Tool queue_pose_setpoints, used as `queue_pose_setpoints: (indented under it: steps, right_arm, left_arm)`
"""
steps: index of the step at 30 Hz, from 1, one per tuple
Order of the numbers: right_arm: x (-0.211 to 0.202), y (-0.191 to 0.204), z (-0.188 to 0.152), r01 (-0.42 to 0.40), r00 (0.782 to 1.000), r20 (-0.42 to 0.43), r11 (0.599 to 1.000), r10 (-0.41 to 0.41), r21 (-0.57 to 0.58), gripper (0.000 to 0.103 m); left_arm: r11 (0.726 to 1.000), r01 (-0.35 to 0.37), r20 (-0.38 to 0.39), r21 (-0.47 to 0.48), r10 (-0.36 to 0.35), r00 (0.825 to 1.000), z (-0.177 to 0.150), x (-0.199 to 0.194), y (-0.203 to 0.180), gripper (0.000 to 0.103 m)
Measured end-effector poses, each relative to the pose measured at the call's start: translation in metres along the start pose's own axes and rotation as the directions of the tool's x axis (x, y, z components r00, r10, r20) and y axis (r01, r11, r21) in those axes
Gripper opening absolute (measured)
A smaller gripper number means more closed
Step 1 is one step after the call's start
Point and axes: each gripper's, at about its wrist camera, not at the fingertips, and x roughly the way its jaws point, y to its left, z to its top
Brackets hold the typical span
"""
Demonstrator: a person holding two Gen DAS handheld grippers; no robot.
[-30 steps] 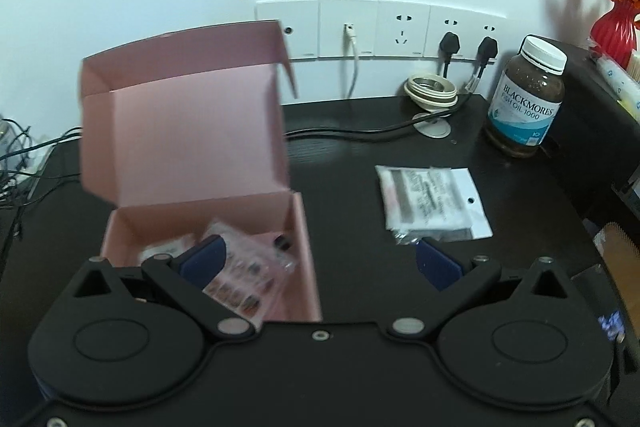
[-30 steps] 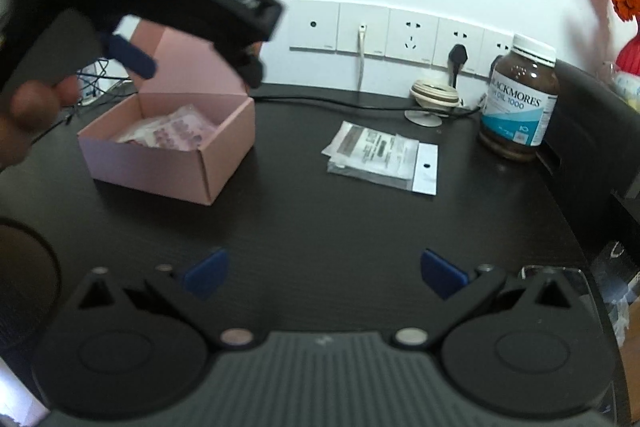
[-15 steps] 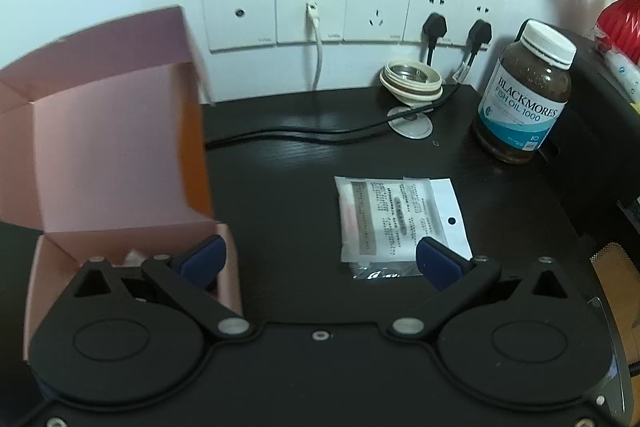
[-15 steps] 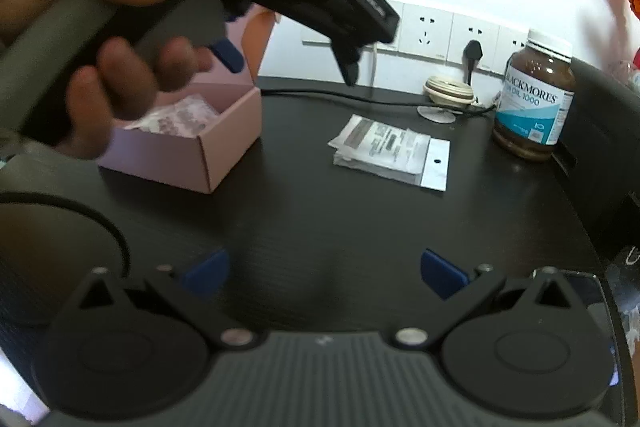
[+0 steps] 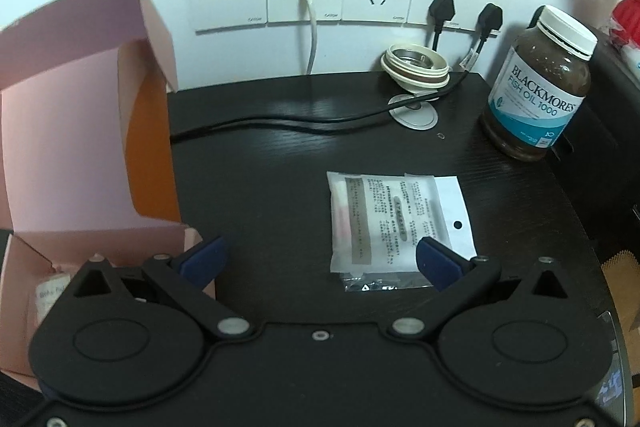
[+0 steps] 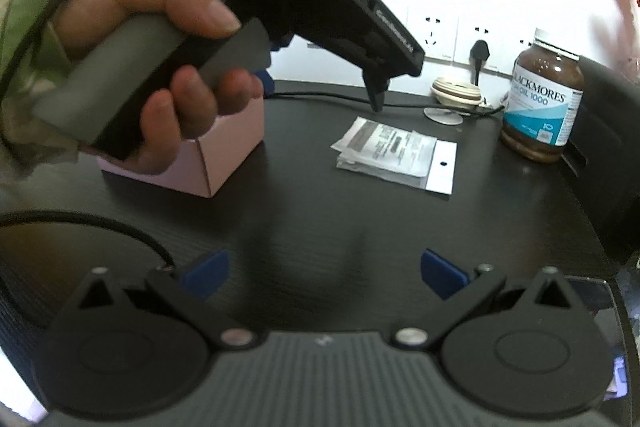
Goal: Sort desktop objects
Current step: 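Move the left tool toward the white-card clear bag on the desk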
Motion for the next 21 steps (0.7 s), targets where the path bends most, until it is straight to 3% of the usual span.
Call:
queue_pose_setpoints:
  steps: [10,16,21]
  right_arm:
    - [0.002,0.001,-0.002,-0.013,1.000,0.001,1.000,0.013,-0.008,0.102]
    - [0.006,-0.007,-0.004,-0.009,1.000,0.000,1.000,0.009,0.023,0.102]
    - [0.008,-0.013,-0.003,-0.006,1.000,0.004,0.999,0.006,0.040,0.102]
  left_arm:
    - [0.998,0.050,-0.011,-0.033,-0.050,0.999,0.002,0.017,-0.006,0.102]
    - [0.998,0.045,-0.094,-0.042,-0.049,0.994,0.013,0.043,-0.015,0.098]
    - [0.997,0.030,-0.121,-0.072,-0.038,0.992,0.018,0.056,-0.015,0.095]
